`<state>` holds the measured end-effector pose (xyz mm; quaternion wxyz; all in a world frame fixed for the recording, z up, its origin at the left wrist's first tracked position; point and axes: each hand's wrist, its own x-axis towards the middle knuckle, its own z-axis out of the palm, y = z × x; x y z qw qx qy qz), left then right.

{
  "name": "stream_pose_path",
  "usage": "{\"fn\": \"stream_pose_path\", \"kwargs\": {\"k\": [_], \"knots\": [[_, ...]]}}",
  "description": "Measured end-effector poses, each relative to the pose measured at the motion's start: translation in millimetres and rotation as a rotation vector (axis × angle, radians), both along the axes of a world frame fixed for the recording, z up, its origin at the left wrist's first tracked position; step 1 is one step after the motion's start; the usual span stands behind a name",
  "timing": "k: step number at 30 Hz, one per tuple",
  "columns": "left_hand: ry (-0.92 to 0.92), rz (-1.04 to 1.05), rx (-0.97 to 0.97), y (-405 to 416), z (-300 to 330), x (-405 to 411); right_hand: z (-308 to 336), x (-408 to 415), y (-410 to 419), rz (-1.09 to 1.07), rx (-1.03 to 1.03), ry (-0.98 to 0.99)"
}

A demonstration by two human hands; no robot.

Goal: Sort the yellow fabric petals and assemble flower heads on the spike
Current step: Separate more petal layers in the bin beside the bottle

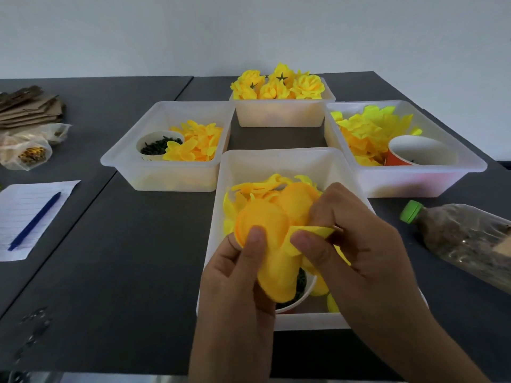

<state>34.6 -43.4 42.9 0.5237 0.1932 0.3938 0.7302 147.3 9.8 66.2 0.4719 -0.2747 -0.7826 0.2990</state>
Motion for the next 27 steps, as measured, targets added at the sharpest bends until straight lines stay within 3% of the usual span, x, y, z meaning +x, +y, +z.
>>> {"fn": "stream_pose_path", "kwargs": {"k": [3,5,7,8,12,14,18,21,27], "knots": [[-0.034,0.033,-0.033,0,0,-13,-1,17,1,0.135,-0.076,0.179],[0.071,0.142,-0.031,-3,1,-22,-1,34,6,0.143,-0.229,0.359],[0.239,0.224,-0.052,-6,3,-27,1,48,17,0.040,-0.343,0.388],[0.329,0.243,-0.057,-8,3,-28,3,52,24,-0.050,-0.358,0.279],[0.621,0.266,0.037,-9,4,-21,-3,43,43,-0.262,-0.318,-0.496],[0.693,0.255,0.076,-9,3,-18,-8,31,39,-0.273,-0.294,-0.569],[0.744,0.236,0.059,-7,4,-12,-2,15,20,-0.175,-0.081,-0.267],[0.735,0.229,0.073,-6,7,-9,-1,3,7,-0.048,-0.024,-0.266],[0.547,0.221,0.035,-5,7,-4,-4,-12,-5,-0.067,-0.318,-0.040]]}}
